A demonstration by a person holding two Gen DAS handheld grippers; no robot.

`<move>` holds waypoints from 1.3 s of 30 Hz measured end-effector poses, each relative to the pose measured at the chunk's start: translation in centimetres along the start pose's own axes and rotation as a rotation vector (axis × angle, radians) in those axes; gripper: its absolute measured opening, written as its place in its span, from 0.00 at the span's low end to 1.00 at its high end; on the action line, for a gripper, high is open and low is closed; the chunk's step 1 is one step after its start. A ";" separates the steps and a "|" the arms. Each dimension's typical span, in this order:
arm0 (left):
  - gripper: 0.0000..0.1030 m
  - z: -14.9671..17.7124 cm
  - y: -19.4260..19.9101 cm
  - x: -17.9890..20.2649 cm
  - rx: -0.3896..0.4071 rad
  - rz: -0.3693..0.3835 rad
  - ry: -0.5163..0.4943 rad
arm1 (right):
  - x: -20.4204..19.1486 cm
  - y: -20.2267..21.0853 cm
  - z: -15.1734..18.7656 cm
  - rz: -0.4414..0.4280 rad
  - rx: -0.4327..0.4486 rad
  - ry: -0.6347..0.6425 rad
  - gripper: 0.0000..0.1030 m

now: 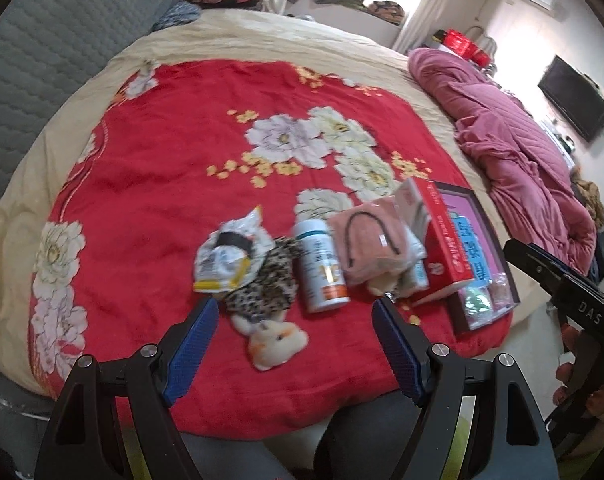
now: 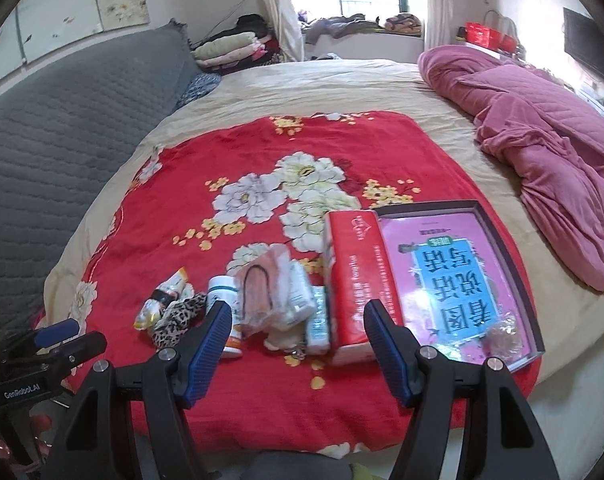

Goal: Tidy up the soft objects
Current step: 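Move both tools back over the remaining pile of items, then grasp the banded snack packet with the left tool while the right grasps the pink mask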

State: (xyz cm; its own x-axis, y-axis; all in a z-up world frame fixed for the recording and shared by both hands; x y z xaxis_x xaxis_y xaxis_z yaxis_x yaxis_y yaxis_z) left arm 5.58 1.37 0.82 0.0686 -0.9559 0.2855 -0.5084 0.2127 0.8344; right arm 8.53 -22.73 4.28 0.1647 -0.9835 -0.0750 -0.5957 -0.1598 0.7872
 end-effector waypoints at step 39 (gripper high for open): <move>0.57 -5.2 -15.1 -6.4 -0.211 0.022 0.121 | -1.7 -13.0 -1.1 0.012 -0.167 0.036 0.66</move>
State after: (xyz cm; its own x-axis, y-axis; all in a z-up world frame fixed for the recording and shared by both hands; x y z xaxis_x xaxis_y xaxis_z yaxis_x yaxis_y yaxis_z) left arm 17.28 5.34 -11.22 0.1680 -0.9220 0.3488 -0.3213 0.2833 0.9036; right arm 16.81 -18.88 -5.14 0.1881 -0.9811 -0.0449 -0.4594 -0.1283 0.8789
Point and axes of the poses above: each gripper's, at about its wrist camera, not at the fingertips, and y roughly against the way its jaws point, x to its right, z to its underside, the point moved 3 cm from there along -y, roughly the way its jaws point, and after that the axes turned 3 degrees about y, right-handed, at the moved point
